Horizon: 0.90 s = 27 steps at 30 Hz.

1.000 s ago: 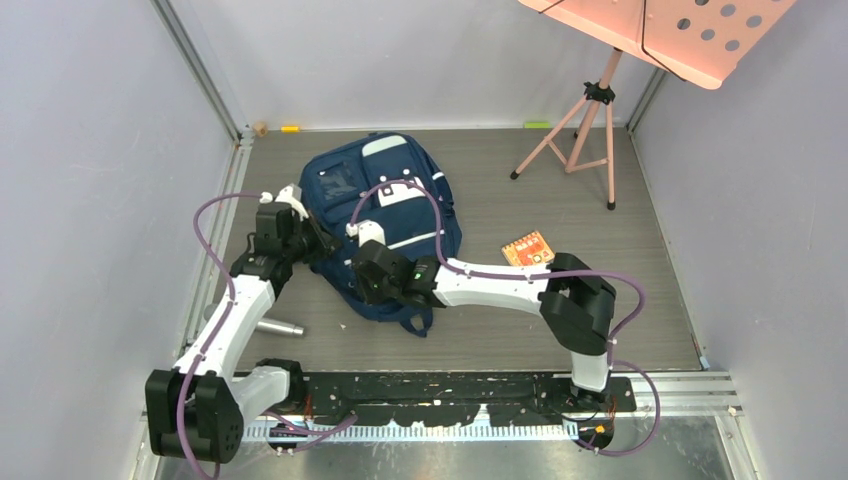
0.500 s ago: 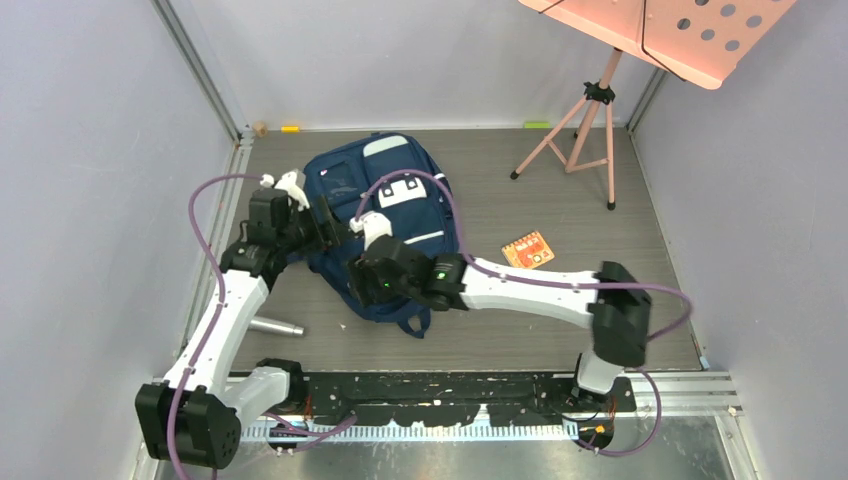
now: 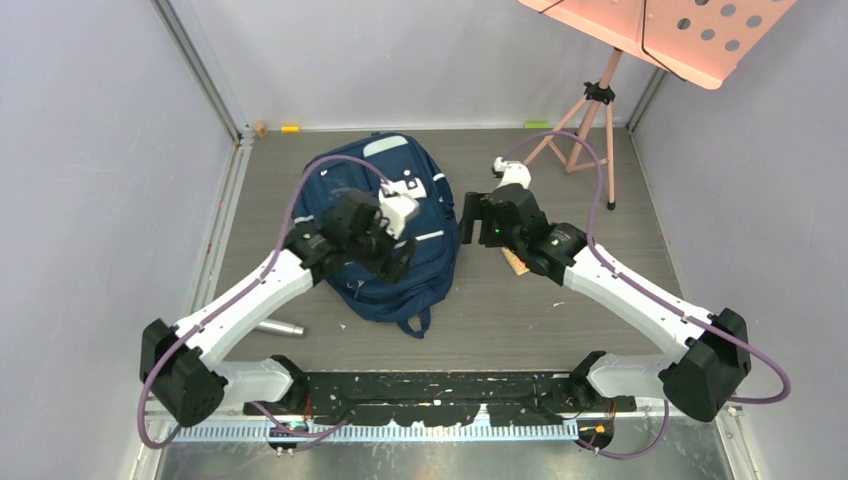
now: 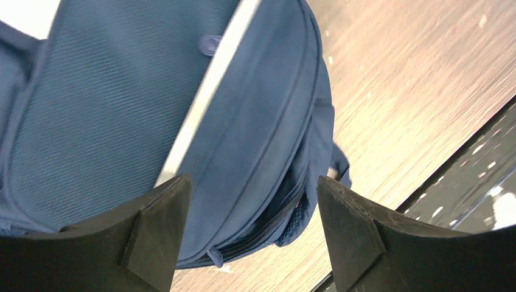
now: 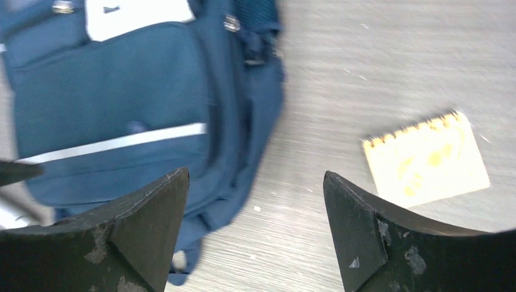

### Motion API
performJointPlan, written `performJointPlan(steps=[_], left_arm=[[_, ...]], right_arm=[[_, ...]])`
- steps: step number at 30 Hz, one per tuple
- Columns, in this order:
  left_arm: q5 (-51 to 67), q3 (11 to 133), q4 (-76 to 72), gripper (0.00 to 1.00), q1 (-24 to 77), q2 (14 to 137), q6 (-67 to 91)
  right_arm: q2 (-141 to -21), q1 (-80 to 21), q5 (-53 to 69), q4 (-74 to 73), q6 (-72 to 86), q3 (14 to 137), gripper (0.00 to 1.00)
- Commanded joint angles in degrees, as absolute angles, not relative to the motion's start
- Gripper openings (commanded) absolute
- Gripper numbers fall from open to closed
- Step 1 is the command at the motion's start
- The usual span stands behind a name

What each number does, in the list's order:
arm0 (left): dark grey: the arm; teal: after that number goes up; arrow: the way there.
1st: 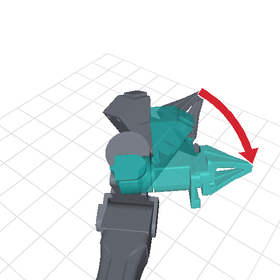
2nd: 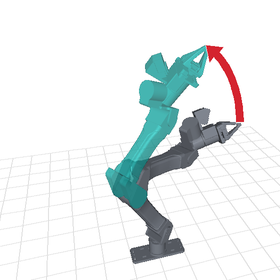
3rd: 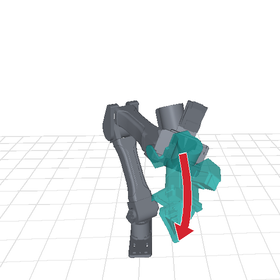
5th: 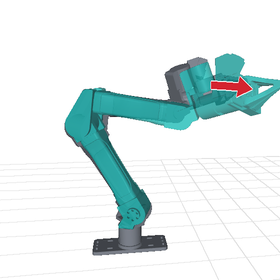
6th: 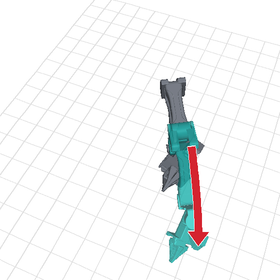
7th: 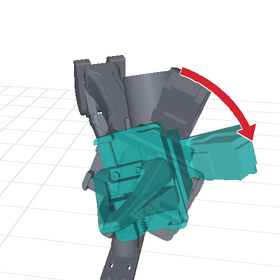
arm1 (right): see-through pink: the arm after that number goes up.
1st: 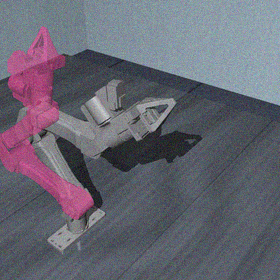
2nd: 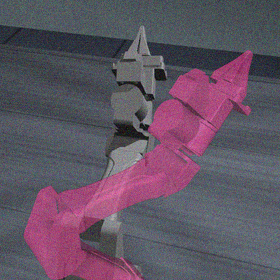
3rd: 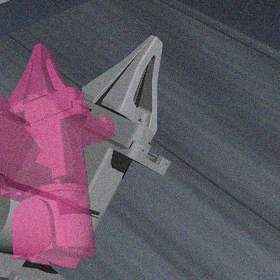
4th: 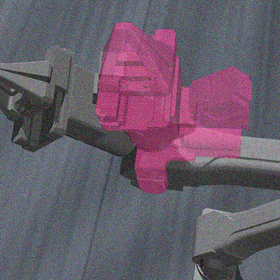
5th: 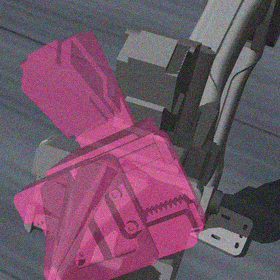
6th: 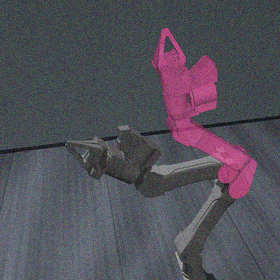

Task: Pack the student bag
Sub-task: Unzip the student bag at the center of the board.

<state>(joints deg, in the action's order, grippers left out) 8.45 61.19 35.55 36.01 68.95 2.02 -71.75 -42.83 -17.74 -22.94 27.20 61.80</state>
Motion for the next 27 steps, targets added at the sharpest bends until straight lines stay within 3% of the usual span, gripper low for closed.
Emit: performJointPlan(steps=[1, 13, 27], left_arm=[[-2.43, 62.56, 36.75, 0.79, 44.03, 72.05, -8.38], [-19.04, 62.68, 34.97, 0.83, 46.76, 80.56, -9.58], [-27.24, 61.55, 32.31, 0.72, 46.49, 75.71, -8.29]], right_arm=[[-67.86, -37.54, -16.39, -24.45, 29.86, 57.65, 0.87], [-63.5, -32.4, -13.3, -23.99, 31.1, 51.35, 0.87], [-63.93, -31.32, -18.33, -27.96, 33.33, 50.75, 0.88]])
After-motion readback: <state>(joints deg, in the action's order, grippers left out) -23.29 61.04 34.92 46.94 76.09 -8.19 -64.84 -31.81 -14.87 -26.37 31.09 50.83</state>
